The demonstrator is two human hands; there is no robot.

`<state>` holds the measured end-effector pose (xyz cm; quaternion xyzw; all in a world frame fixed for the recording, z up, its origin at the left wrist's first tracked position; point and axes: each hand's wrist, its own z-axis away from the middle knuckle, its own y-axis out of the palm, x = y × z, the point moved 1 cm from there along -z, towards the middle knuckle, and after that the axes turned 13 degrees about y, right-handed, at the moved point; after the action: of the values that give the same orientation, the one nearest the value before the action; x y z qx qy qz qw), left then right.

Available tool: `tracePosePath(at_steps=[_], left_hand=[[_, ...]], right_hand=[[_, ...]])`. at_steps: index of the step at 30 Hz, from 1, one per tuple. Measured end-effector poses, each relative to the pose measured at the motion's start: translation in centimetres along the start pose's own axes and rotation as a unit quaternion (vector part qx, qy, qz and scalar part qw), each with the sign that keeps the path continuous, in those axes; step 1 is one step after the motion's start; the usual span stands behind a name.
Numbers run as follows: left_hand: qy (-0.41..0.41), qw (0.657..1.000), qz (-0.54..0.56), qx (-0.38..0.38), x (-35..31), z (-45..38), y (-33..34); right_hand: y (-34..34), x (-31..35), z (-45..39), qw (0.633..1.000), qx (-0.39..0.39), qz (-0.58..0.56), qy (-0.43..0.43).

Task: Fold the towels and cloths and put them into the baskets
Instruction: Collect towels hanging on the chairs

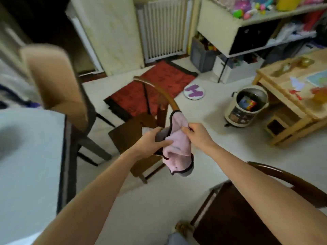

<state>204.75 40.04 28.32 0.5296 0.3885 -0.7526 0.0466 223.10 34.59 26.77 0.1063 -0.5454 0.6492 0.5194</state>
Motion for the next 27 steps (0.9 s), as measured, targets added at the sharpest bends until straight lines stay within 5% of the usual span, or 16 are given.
tracePosePath(at_steps=[6,12,19,23,27], left_hand=[[-0.072,0.974,0.017,-0.213,6.7,16.1,-11.1],[-0.174,0.842,0.142,-0.491,13.3,35.9,-19.8],[-0.231,0.739,0.2,-0.6,15.9,53.0,-24.0],[-0.216,0.72,0.245,-0.612,14.5,60.1,-23.6],[-0.262,0.743,0.232,-0.571,12.6,66.7,-22.0]], right_hand=[[14.8,12.8,4.0,0.991,0.011,0.085,-0.104],[26.2,24.4,10.9,0.98,0.024,0.002,-0.196],[37.7,34.6,22.3,0.918,0.138,-0.02,-0.371],[43.1,37.6,27.1,0.806,0.26,0.115,-0.519],[47.5,39.3,33.0,0.612,0.324,0.33,-0.642]])
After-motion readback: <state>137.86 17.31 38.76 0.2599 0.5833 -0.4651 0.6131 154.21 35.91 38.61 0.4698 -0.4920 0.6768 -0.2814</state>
